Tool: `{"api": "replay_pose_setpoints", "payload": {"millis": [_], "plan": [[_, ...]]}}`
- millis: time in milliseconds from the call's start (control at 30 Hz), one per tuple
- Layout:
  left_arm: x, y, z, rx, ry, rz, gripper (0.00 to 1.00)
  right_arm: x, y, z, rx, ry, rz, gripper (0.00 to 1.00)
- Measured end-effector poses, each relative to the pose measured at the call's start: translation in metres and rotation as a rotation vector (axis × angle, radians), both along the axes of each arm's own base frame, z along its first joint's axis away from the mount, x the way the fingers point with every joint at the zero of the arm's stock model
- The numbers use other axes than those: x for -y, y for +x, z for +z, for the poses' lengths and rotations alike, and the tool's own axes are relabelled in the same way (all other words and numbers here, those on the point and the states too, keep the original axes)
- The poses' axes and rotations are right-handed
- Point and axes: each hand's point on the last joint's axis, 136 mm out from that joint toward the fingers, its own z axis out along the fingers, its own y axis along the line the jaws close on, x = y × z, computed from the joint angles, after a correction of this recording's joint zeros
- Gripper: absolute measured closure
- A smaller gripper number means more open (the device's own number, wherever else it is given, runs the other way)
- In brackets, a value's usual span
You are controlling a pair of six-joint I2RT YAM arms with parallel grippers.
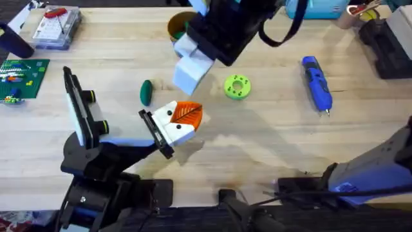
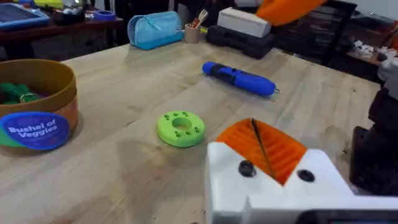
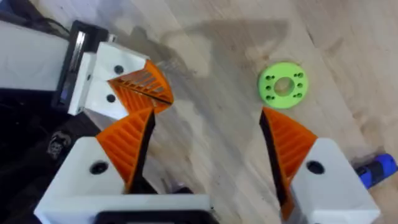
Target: Pick up the gripper from the table and insert it into the empty holder that is missing its gripper. Then pick up a screw, insert it into the mounting hole, and use the screwdriver to tighten it. Finally, clean up the table by picking up the vegetable and placing it into the bucket.
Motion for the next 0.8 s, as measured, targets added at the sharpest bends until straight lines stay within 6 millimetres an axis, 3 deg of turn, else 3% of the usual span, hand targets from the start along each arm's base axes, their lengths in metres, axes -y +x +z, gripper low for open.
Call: {"api": "replay_pose_setpoints", "payload": {"millis": [333,667,800], "plan": [[0.000,0.000,0.000,0.000,0.000,0.000,0.990,0.003,-0.006,0.001,-0.021,0.001,-0.011,0.005],[0.000,0.000,0.000,0.000,0.000,0.000,0.990,0.044,-0.008,-0.038,-0.046,-0.100,-0.121,0.005],[0.000,0.000,0.000,0.000,0.000,0.000,0.990,0.080,-0.005,-0.048,-0.041,-0.095,-0.218,0.005]]}}
